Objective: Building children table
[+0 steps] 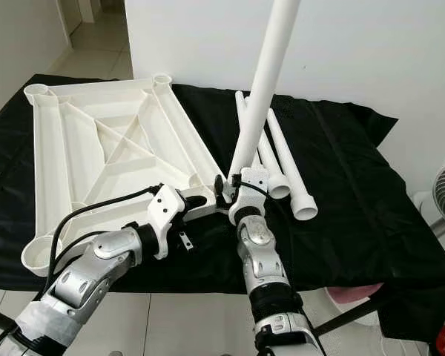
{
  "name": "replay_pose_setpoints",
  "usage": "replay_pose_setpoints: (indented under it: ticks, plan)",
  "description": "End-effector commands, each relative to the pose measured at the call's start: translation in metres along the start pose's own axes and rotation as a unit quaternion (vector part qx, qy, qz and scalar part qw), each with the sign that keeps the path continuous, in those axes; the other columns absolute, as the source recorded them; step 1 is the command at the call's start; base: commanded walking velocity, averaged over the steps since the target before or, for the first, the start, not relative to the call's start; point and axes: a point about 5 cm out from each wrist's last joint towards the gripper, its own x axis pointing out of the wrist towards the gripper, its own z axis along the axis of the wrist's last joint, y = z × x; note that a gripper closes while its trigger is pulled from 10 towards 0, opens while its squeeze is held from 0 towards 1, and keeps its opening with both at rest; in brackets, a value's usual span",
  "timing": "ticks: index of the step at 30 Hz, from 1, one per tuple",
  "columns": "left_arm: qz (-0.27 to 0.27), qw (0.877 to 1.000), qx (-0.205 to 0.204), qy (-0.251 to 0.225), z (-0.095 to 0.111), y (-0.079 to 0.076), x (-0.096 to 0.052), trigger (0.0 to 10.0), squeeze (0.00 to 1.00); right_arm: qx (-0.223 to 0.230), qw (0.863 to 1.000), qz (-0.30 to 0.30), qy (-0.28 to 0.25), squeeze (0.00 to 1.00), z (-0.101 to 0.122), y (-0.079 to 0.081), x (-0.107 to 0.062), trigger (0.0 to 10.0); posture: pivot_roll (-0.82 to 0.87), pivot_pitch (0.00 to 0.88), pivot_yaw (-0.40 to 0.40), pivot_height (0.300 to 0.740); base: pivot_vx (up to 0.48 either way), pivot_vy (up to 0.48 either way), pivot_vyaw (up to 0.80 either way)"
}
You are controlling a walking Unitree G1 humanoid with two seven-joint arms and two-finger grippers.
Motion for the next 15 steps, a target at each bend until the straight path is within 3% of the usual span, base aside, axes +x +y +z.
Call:
replay_pose_setpoints:
  ticks: [1,6,7,15]
  plan:
    - [-0.034,0.999,-0.003,0.004,-0.003,-0.006,0.001,10.0,0.0,0.007,1.0,0.012,-0.006,1.0,0.002,-0.002,-0.002,10.0,0.03,0.0,-0.095,0.74,0.0,0.0,0.0]
    - [-0.033,0.999,-0.003,0.004,-0.004,-0.006,0.001,10.0,0.0,-0.006,0.999,0.033,-0.011,1.0,0.006,-0.009,-0.002,10.0,0.03,0.0,-0.096,0.74,0.0,0.0,0.0]
    - [-0.018,1.0,-0.001,0.0,-0.002,-0.002,0.0,10.0,0.0,-0.014,0.999,0.041,-0.015,0.0,0.007,-0.014,-0.004,10.0,0.03,0.0,-0.095,0.74,0.0,0.0,0.0]
    - [0.024,1.0,0.016,-0.007,0.003,0.016,-0.006,10.0,0.0,-0.015,0.997,0.066,-0.043,0.0,0.006,-0.018,-0.019,10.0,0.03,0.0,-0.095,0.74,0.0,0.0,0.0]
